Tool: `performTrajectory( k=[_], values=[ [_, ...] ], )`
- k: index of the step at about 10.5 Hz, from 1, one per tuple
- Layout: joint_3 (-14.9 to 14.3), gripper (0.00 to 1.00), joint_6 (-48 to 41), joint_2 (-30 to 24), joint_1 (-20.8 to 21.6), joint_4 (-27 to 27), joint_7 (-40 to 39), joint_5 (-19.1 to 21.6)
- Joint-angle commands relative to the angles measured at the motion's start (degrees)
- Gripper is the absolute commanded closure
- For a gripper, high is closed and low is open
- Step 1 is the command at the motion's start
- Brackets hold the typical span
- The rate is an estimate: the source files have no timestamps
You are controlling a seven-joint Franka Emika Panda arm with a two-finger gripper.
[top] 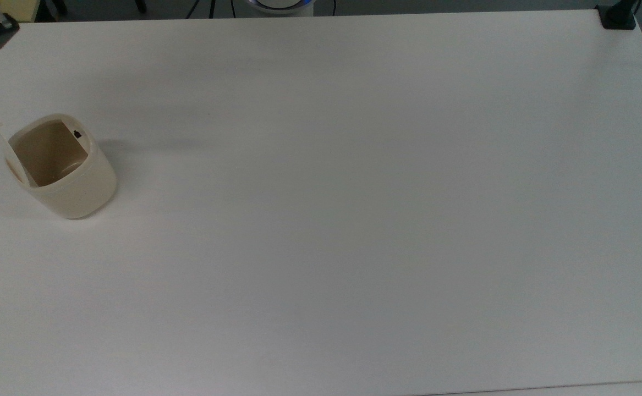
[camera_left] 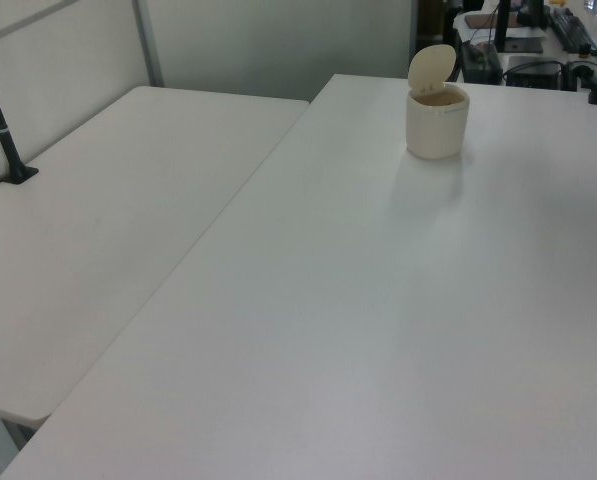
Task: Close the trash bin
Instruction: 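Move the gripper over to the open lid of the cream bin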
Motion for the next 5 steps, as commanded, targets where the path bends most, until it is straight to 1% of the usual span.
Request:
performTrajectory(
  k=[1, 3, 5],
  values=[
    [-3.22, 1.0, 9.13, 4.23, 0.04, -0.53, 2.74, -0.97],
    [-3.75, 1.0, 11.96, 6.88, 0.04, -0.53, 4.23, -2.55],
    [-3.75, 1.0, 11.45, 7.07, 0.57, -1.31, 4.94, -2.64]
  ],
)
